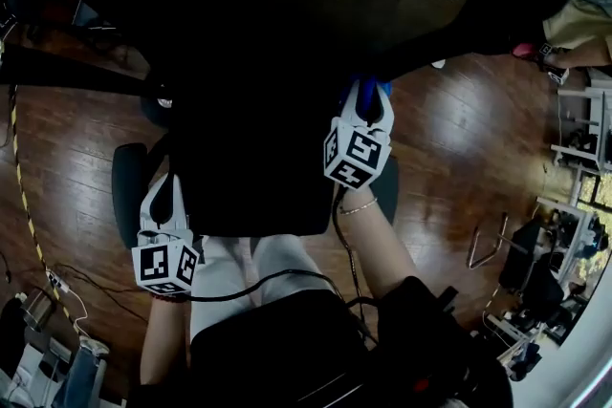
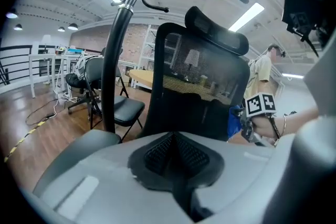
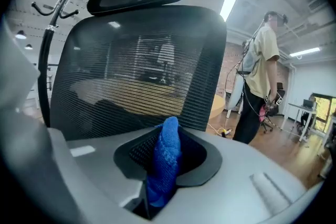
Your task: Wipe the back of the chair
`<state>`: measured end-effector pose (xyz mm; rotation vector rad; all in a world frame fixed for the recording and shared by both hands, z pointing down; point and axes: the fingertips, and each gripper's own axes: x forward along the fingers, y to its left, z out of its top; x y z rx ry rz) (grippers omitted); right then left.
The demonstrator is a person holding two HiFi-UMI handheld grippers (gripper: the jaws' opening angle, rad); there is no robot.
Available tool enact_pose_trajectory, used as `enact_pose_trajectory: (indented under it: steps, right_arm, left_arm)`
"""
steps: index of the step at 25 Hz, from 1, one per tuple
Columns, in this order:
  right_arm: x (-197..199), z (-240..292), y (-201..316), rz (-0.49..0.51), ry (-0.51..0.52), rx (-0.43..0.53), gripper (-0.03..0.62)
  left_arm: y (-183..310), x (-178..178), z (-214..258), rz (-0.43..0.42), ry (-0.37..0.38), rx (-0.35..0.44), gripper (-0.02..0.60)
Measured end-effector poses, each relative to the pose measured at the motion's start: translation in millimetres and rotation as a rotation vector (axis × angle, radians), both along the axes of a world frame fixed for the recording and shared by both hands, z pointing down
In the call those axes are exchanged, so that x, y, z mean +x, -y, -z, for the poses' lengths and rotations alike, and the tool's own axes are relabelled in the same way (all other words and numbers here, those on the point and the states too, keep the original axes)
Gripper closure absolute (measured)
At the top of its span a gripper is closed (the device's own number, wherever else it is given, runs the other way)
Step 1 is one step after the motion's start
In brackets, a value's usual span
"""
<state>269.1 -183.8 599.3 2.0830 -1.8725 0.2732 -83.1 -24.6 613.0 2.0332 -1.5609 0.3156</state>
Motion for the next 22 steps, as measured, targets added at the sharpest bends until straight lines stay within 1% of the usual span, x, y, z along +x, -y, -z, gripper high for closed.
enact_pose_trajectory:
  steps: [2,6,8,10,12,14,16,18,19,21,22]
  right_arm:
    - [-11.8,-3.5,2.1,-0.008,0.013,0.012,0.517]
    - [-47.3,-4.5,13.3,0.034,0.007,0.018,0.517]
    - [-66.4,-4.0,17.2,0.054,0.001,0.028,0.519]
    - [-87.8,-5.7,20.2,0.090,-0.041,0.029,0.520]
    - [-120.5,-10.9,22.9,0.155,-0.077,0.020,0.519]
    - [-161.9,-17.4,24.1,0.237,-0.096,0.008,0.516]
    - [-203.0,-22.1,22.2,0.314,-0.097,-0.004,0.510]
    - [-246.2,-23.2,20.5,0.404,-0.069,-0.019,0.510]
    - [-267.4,-22.1,21.1,0.449,-0.058,-0.022,0.510]
    - [-300.9,-20.5,24.0,0.502,-0.063,-0.019,0.510]
    - [-311.5,-21.2,25.2,0.506,-0.075,-0.014,0.510]
  left_arm:
    - [-6.6,-1.5,-3.0,0.001,-0.005,-0.008,0.574]
    - [-15.3,0.0,-2.8,-0.009,-0.019,-0.003,0.574]
    - [-21.7,3.2,-4.8,-0.037,-0.036,-0.006,0.574]
    - [-28.8,6.7,-9.7,-0.081,-0.046,-0.013,0.574]
    - [-34.7,1.9,-12.2,-0.124,-0.040,-0.003,0.574]
    - [-39.5,-10.1,-15.5,-0.154,-0.039,0.008,0.574]
    - [-44.4,-20.5,-18.0,-0.163,-0.073,0.007,0.574]
    - [-48.7,-24.9,-12.8,-0.164,-0.111,0.009,0.574]
    - [-50.3,-25.4,-9.8,-0.171,-0.116,0.013,0.574]
    - [-52.9,-23.3,-5.4,-0.195,-0.112,0.030,0.574]
    - [-53.4,-22.5,-2.5,-0.198,-0.117,0.044,0.574]
